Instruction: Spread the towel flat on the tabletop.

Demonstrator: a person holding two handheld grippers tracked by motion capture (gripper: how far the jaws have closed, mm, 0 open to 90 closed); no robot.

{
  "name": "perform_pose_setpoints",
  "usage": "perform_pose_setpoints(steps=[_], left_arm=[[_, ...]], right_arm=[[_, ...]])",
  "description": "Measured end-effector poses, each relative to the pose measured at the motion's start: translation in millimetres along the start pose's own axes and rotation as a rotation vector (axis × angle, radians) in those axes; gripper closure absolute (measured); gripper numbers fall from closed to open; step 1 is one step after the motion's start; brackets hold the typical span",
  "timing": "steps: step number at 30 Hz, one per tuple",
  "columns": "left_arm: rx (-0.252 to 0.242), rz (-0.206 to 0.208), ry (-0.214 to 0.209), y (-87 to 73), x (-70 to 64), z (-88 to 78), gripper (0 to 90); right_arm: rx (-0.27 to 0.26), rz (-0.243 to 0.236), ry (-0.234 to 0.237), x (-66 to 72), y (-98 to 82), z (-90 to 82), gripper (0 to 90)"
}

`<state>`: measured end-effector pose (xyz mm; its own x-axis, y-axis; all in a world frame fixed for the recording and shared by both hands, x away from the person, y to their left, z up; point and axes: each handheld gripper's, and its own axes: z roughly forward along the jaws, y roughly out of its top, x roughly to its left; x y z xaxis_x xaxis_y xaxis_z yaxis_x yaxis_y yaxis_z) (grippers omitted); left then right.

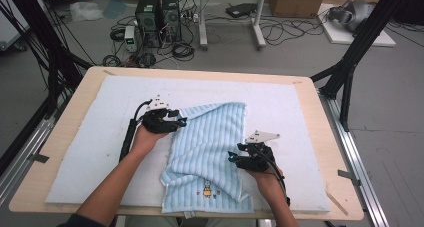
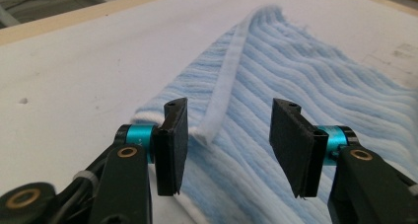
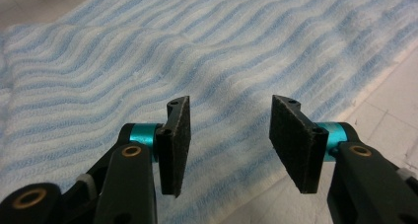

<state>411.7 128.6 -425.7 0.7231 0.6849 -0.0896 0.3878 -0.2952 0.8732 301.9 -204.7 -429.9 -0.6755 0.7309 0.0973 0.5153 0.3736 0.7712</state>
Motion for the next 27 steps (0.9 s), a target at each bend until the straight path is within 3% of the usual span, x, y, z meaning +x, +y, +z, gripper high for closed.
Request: perform_pose_setpoints(steps=[7, 11, 13, 15, 16, 18, 24, 25, 26, 27], left_arm=[[0.088, 0.052, 0.025, 6.3, -0.2, 30.0, 46.5], [0.145, 0.092, 0.088, 2.6, -0.2, 40.8, 46.1], [0.165, 0.129, 0.121, 2.5, 1.4, 43.2, 54.4], [0.141, 0.141, 0.153, 2.2, 4.5, 44.0, 73.2], [0.119, 0.120, 0.164, 2.2, 8.5, 44.8, 78.9], [0.120, 0.044, 0.158, 5.3, 20.6, 48.4, 81.4], [0.073, -0.038, 0.220, 23.6, 52.0, 59.1, 81.1], [0.066, -0.050, 0.238, 25.3, 55.1, 59.4, 77.7], [0.060, -0.073, 0.271, 25.7, 56.6, 59.0, 64.9], [0.070, -0.097, 0.275, 25.5, 58.1, 56.9, 50.9]], right_arm=[[0.001, 0.002, 0.002, -0.4, -1.4, -0.6, 50.0], [-0.005, 0.013, 0.004, -1.2, -2.9, -1.9, 49.8], [-0.005, 0.017, 0.004, -2.5, -3.8, -2.6, 49.8], [-0.007, 0.023, 0.009, -3.8, -4.5, -3.1, 49.6], [-0.009, 0.026, 0.009, -4.9, -4.7, -3.4, 49.5], [-0.016, 0.036, 0.012, -6.9, -5.2, -4.5, 49.3], [-0.018, 0.041, 0.004, -9.8, -3.8, 0.9, 49.3], [-0.010, 0.046, -0.002, -9.4, -3.2, 2.2, 49.3], [-0.006, 0.049, -0.010, -9.1, -2.6, 3.4, 49.3], [-0.010, 0.045, -0.018, -9.7, -2.0, 4.5, 49.3]])
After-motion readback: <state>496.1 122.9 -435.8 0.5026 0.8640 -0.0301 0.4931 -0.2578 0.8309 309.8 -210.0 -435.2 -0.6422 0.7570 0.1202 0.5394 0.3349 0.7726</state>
